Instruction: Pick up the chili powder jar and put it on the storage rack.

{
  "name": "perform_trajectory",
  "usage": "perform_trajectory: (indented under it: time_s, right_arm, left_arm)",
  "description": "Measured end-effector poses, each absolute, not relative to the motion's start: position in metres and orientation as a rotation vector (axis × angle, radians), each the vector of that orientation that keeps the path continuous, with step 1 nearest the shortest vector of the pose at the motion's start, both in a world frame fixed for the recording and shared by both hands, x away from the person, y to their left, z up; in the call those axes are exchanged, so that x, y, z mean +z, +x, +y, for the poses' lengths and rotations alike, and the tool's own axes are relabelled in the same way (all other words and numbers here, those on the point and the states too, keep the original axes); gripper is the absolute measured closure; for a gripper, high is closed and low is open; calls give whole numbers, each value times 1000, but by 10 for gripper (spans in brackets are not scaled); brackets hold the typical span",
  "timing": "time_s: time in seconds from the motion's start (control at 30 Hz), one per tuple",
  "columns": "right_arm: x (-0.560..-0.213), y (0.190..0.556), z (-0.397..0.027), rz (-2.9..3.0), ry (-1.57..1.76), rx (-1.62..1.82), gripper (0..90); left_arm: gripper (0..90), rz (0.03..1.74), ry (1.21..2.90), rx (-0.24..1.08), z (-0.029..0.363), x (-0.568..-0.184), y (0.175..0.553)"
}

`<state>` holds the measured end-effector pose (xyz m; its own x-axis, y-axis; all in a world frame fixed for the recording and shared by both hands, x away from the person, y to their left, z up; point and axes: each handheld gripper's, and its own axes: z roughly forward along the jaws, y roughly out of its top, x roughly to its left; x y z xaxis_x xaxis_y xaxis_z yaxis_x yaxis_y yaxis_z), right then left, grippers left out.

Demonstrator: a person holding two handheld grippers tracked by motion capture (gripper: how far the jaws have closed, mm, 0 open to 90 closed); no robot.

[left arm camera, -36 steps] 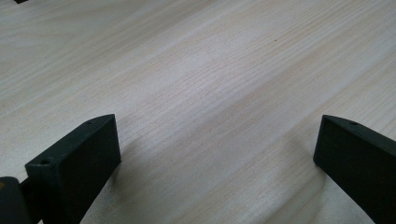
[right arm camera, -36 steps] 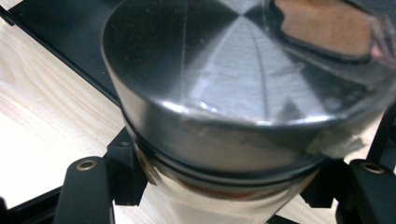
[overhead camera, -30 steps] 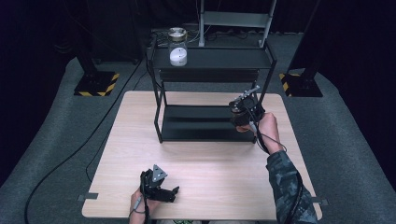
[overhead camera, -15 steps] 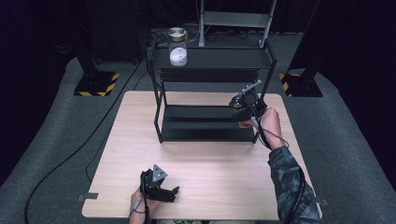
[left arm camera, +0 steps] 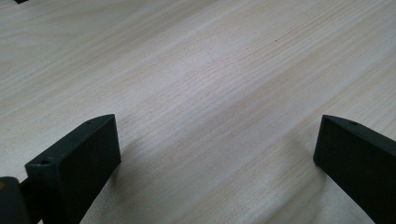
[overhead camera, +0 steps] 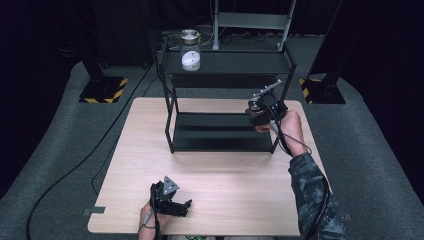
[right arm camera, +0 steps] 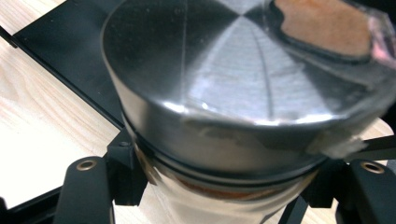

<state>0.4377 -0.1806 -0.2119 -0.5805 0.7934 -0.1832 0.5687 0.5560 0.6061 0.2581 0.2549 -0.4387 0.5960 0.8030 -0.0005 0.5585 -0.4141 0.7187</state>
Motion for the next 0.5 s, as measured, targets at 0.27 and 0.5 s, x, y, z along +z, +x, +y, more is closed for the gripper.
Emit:
perform_trajectory:
  time_s: [0.27,0.5]
  right_arm:
    - [-202,436,-181,2349,1091,688,313]
    - [-195,434,-181,2344,1084,685,313]
  left_arm:
    - [0,1073,2131,454,255,-439,258]
    - [0,1076,2130,452,255,-439,258]
